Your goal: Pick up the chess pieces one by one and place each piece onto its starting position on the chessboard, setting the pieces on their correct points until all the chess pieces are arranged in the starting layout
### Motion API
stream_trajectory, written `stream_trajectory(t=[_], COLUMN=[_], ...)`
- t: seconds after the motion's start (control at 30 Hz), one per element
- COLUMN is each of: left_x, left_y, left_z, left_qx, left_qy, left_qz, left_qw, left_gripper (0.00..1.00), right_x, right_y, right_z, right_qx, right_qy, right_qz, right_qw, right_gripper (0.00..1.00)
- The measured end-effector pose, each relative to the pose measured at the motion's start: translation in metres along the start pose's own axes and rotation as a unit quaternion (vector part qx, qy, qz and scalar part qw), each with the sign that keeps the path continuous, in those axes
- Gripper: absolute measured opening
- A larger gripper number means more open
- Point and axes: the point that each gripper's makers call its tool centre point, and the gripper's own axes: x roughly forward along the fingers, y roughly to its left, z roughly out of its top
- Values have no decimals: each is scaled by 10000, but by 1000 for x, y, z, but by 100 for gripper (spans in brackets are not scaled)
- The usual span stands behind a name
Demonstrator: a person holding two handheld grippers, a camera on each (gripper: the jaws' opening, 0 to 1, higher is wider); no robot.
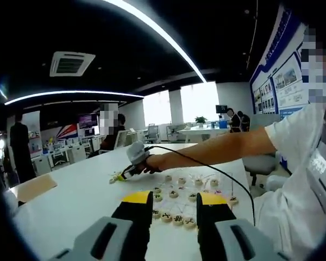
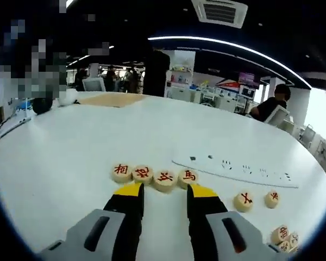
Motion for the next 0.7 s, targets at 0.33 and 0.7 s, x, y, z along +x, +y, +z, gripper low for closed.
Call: stream_trajectory(t=[0.33,0.7], left_x=[0,3], left_y=[-1,-5], left_z=[2,0], left_qx=[-5,13], left_qy=[-41,37], left_qz=[-18,-50], left_qw=[10000,10000], left_gripper=[34,33], right_x=[2,-79], right_y=[1,24], right_z=[0,0], right_qx=[-44,-665], right_qy=[48,-26], right_qz=[104,934], right_qw=[9999,9934], right_gripper=[18,18])
